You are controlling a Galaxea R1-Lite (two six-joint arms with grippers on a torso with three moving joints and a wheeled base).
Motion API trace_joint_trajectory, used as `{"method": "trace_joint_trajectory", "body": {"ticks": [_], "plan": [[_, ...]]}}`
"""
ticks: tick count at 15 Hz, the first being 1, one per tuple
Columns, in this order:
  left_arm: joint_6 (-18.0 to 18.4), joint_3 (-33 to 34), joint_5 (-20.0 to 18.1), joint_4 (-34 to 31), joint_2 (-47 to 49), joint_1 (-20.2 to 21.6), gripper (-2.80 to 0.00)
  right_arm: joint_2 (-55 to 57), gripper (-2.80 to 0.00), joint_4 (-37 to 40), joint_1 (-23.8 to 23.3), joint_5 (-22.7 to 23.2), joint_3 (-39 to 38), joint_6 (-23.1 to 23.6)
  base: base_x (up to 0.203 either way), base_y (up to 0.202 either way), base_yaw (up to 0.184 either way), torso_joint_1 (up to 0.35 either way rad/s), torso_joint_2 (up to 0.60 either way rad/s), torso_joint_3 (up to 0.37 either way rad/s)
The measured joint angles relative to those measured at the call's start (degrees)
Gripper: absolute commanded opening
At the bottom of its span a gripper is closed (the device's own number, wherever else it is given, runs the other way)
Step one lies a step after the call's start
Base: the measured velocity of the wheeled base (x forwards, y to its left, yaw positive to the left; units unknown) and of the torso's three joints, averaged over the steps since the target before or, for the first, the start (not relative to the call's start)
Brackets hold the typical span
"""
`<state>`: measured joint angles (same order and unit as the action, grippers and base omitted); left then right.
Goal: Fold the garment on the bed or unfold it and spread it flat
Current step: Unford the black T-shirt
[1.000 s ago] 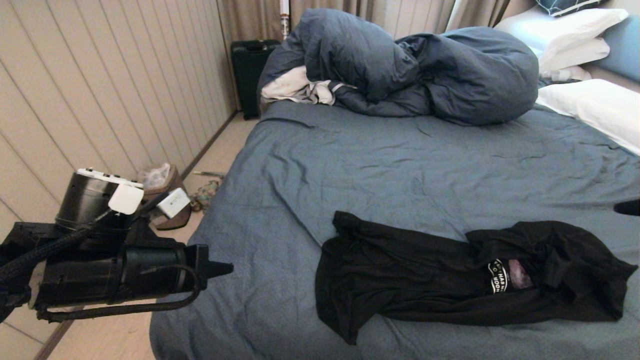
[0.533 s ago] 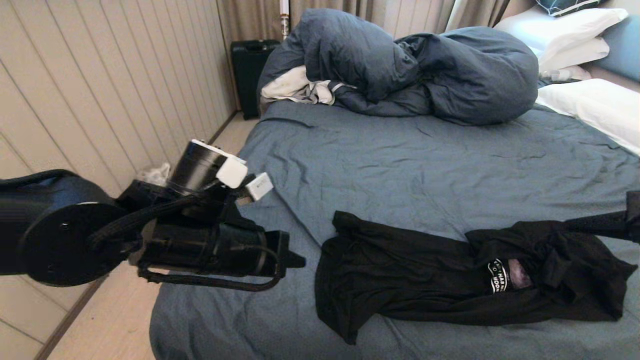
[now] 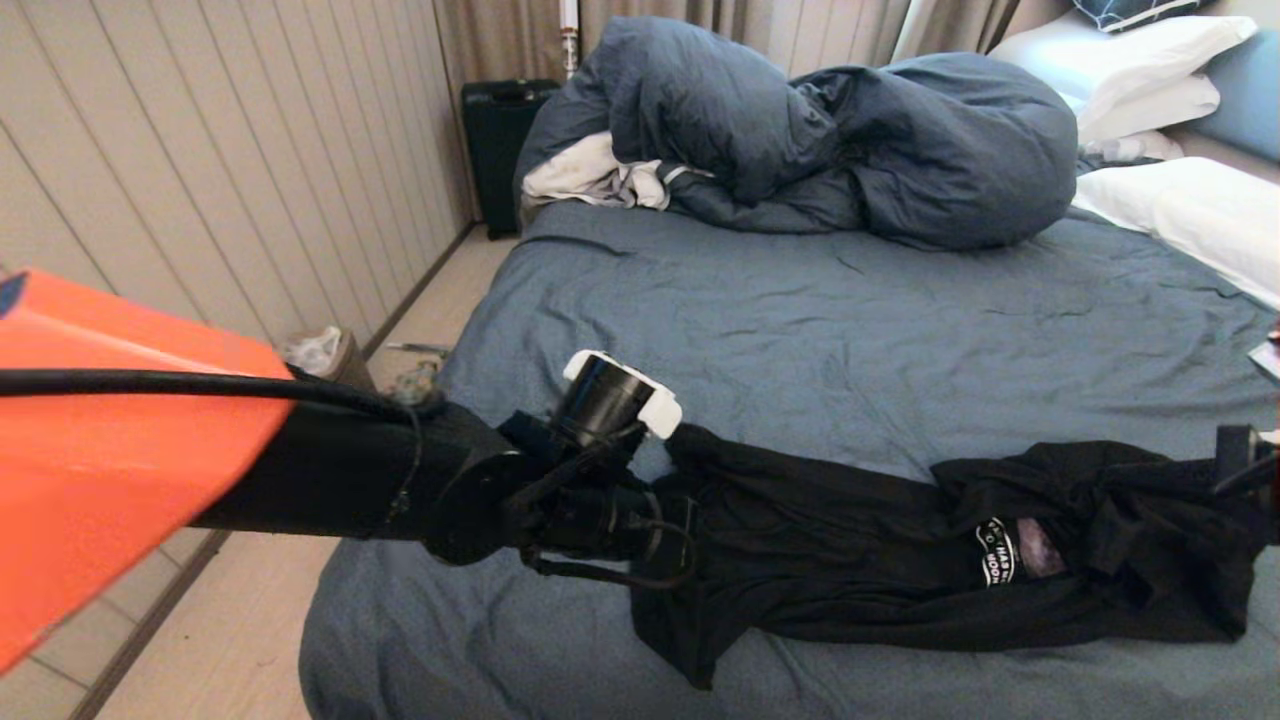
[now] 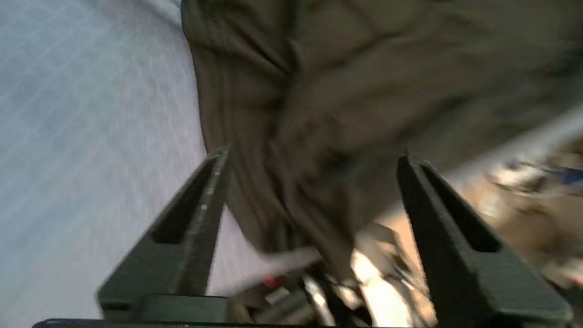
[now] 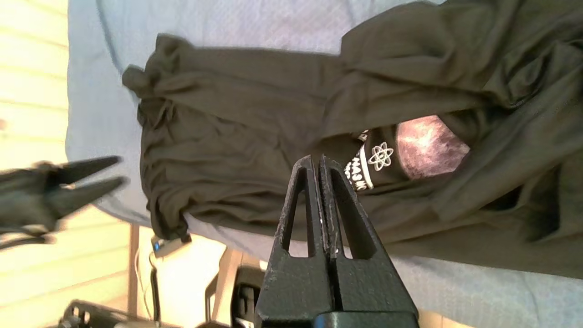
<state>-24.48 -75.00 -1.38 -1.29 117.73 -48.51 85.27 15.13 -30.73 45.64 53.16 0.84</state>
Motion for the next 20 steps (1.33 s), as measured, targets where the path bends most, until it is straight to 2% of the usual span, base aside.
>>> {"method": "trace_joint_trajectory", "body": {"ticks": [6, 8, 9, 17, 20], "plan": [[0.45, -8.08, 11.52, 2.04, 11.53, -0.85, 0.0, 0.56, -2.8, 0.0, -0.74, 0.22, -0.2, 0.0, 0.0, 0.0, 0.0, 0.0, 0.0, 0.0], [0.65, -8.73, 12.07, 3.13, 13.61, -1.0, 0.0, 0.76, -2.8, -0.02, -0.74, 0.09, -0.24, 0.01, 0.0, 0.0, 0.0, 0.0, 0.0, 0.0], [0.65, -8.82, 12.12, 3.32, 14.21, -1.02, -2.8, 0.85, -2.8, 0.0, -0.74, 0.09, -0.24, 0.01, 0.0, 0.0, 0.0, 0.0, 0.0, 0.0], [-0.02, -6.73, 12.02, 3.99, 12.36, -0.8, -2.8, 1.82, -2.8, -0.04, -0.71, 0.06, -0.46, 0.09, 0.0, 0.0, 0.0, 0.0, 0.0, 0.0], [-0.02, -3.28, 10.24, 6.4, 8.37, 2.4, -2.8, 2.34, -2.8, -0.07, -0.63, 0.06, -0.6, 0.17, 0.0, 0.0, 0.0, 0.0, 0.0, 0.0]]}}
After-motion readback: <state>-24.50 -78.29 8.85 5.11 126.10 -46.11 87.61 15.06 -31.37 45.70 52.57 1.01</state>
